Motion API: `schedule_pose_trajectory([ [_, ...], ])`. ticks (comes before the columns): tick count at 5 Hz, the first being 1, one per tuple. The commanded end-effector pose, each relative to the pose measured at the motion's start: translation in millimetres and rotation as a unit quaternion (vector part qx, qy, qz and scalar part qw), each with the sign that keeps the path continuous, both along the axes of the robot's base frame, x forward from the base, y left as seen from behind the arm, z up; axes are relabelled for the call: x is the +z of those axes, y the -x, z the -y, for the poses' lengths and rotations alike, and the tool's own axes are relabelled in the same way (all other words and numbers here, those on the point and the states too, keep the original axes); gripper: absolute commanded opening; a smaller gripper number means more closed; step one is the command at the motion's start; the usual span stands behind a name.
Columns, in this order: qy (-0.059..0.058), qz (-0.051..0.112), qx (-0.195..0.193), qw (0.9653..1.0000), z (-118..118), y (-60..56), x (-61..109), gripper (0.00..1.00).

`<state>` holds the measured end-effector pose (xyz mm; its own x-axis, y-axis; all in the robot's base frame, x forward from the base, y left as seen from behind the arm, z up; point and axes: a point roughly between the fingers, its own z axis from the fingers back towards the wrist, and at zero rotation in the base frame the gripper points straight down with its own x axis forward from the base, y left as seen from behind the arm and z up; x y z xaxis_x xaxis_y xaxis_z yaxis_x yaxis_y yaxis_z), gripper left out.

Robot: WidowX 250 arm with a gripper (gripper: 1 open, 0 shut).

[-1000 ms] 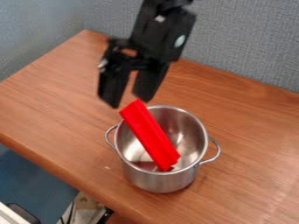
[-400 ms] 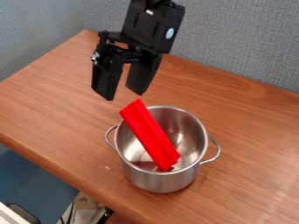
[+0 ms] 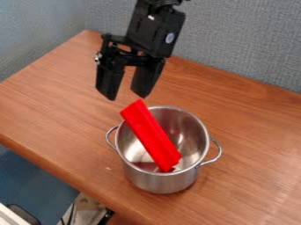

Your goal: Put the red object in the metal pot

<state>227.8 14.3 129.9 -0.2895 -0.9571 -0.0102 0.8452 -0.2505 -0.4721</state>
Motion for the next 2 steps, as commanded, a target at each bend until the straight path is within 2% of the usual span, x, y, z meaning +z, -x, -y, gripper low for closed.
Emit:
schedule_pose_trajectory([
  [1,-0.013,0.024,-0.061,0.9978,-7.7,-1.7,28.0,1.00],
  [2,-0.013,0.036,-0.172,0.9843,-8.4,3.3,49.3,1.00],
])
